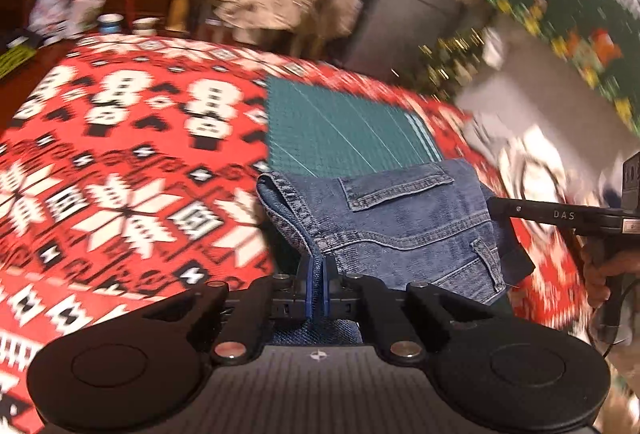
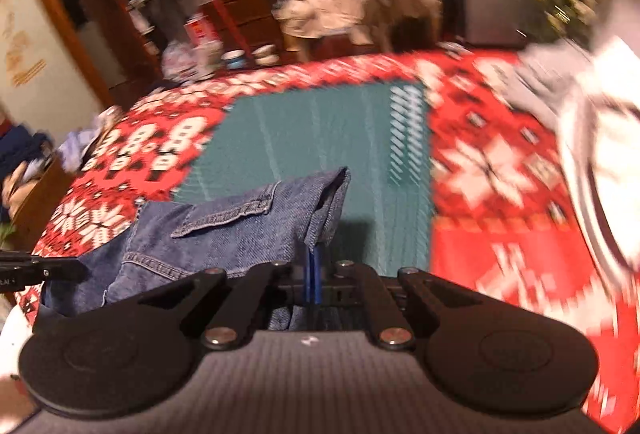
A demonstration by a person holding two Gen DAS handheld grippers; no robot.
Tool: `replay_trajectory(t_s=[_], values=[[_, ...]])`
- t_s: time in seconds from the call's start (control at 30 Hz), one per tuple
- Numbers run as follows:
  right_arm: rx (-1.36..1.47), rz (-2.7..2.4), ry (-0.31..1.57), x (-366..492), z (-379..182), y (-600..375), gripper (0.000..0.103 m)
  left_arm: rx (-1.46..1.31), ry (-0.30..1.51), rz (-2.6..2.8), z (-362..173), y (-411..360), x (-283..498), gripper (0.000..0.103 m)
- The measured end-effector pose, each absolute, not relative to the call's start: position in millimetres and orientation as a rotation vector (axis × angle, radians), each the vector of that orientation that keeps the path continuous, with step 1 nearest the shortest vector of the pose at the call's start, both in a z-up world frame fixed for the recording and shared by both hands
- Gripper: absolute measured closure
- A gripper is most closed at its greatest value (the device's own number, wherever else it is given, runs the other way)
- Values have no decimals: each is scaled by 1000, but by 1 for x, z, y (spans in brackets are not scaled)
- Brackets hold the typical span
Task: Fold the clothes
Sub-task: 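Lift the folded denim shorts off the green mat with both grippers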
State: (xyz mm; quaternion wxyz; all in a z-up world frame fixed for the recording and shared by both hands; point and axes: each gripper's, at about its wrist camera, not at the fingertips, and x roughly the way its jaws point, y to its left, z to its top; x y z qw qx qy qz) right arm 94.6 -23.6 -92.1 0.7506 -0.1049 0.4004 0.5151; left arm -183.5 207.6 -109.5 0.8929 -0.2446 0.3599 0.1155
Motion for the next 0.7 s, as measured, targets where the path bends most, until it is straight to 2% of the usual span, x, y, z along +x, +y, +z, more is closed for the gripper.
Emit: replay_trajectory(t_s=[0.2, 0.37, 0.7], values=[[-358, 1328, 793, 92, -58, 78, 101, -619, 639, 422, -95, 238, -207, 98], [-502, 1502, 713, 58, -38, 187, 101, -686, 538, 606, -81, 265, -225, 98], [-678, 1782, 651, -26, -41, 384, 101, -740, 459, 864, -75, 311, -235, 98]])
